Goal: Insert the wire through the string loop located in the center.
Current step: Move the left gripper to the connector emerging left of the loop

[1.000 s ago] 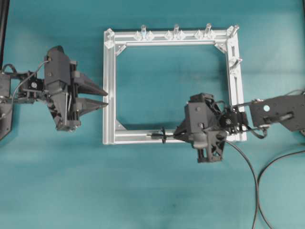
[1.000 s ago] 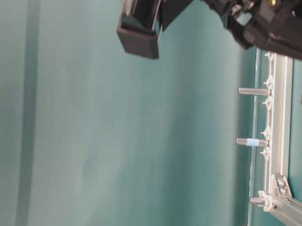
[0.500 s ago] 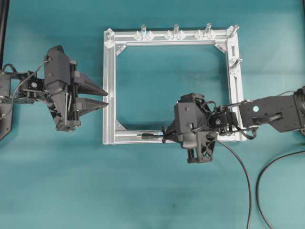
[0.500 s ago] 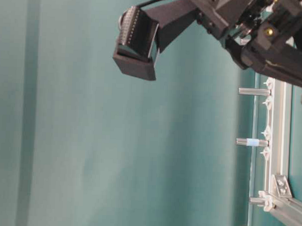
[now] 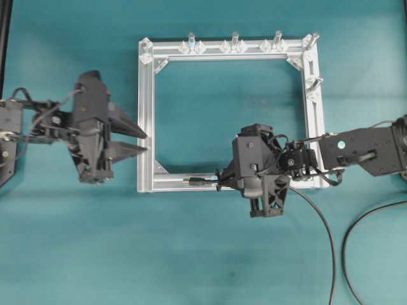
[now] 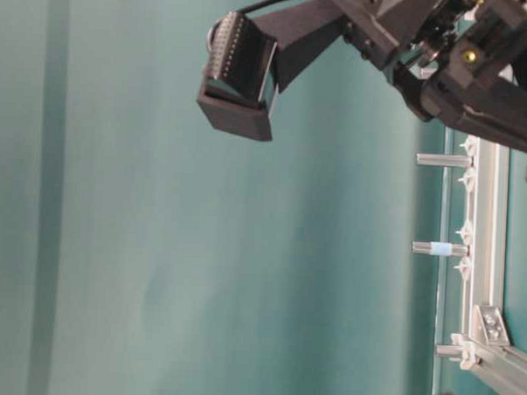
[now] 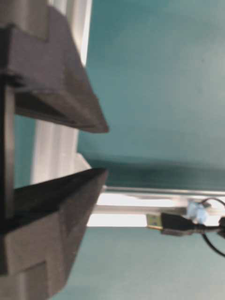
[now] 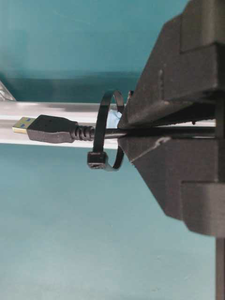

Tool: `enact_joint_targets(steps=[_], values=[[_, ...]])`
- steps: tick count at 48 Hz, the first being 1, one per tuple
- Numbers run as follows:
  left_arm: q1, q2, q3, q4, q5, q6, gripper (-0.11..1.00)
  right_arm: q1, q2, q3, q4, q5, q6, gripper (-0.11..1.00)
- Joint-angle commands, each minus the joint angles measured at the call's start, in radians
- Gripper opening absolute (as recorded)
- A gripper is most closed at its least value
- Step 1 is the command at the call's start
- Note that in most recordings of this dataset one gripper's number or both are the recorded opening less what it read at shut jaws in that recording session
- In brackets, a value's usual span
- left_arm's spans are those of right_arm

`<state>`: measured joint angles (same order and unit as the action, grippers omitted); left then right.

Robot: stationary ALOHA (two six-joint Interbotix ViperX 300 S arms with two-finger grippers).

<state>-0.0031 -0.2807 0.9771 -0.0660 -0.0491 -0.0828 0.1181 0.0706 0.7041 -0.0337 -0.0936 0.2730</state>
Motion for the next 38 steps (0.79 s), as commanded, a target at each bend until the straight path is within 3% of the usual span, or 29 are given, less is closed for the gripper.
enact_joint_targets(steps=[1,9,13,22,38], values=[[-0.014,0.031,-0.061,0.003,0.002,0.003,0.50,-0.002,-0.012,-0.015,0.003,-0.008,-0.002,0.07],[-0.032,0.083,-0.121,0.003,0.034,0.003,0.80,-0.002,-0.012,-0.015,0.003,-0.008,-0.002,0.07],[-0.034,0.092,-0.140,0.003,0.080,0.002,0.89,-0.002,-0.012,-0.015,0.003,-0.006,-0.002,0.07],[-0.035,0.091,-0.152,0.005,0.176,0.003,0.91,-0.002,-0.012,-0.015,0.003,-0.008,-0.002,0.07],[-0.074,0.117,-0.213,0.005,0.189,0.000,0.91,-0.002,-0.012,-0.015,0.003,-0.006,-0.002,0.07]])
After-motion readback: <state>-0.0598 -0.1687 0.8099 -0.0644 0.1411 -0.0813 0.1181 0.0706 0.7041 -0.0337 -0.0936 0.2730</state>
